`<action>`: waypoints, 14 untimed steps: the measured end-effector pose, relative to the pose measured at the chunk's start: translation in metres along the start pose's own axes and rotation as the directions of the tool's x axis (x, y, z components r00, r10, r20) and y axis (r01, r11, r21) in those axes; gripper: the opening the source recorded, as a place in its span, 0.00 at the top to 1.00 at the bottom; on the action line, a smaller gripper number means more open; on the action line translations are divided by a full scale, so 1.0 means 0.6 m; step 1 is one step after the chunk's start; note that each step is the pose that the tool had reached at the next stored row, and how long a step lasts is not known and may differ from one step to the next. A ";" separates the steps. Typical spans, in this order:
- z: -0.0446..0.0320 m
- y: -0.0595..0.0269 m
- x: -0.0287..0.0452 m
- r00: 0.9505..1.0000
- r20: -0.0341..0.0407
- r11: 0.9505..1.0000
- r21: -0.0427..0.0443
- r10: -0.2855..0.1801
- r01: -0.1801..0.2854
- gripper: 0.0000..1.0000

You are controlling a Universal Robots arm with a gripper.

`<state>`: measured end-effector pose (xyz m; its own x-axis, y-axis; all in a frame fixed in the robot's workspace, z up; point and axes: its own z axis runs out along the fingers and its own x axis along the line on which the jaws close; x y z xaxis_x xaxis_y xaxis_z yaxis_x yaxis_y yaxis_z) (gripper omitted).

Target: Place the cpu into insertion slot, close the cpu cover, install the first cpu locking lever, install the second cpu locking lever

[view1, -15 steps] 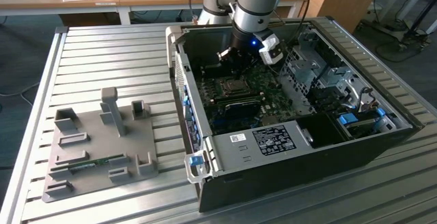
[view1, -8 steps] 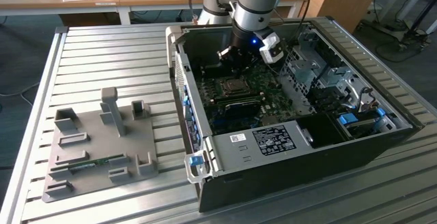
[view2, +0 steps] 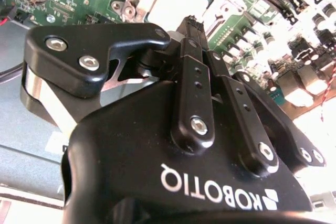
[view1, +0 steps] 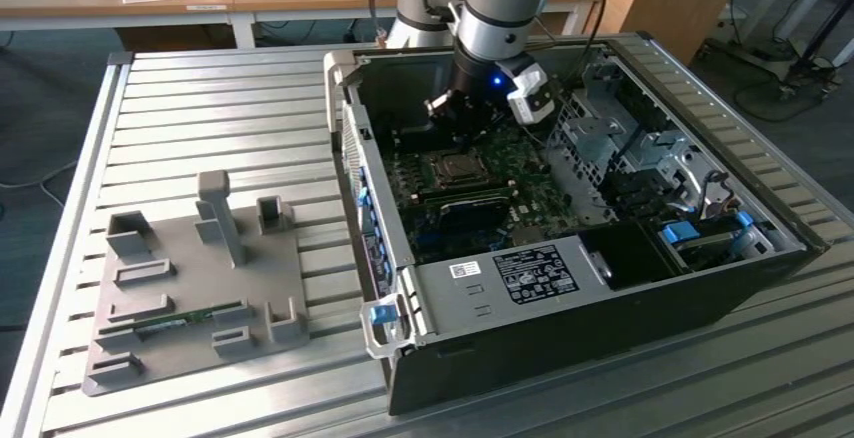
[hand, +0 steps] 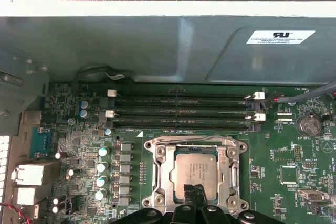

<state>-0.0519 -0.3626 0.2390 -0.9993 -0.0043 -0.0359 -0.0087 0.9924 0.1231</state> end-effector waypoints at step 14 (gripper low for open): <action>-0.001 -0.008 0.000 1.000 0.000 1.000 0.000 0.000 0.000 0.89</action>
<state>-0.0519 -0.3672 0.2389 -0.9993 -0.0042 -0.0361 -0.0086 0.9923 0.1233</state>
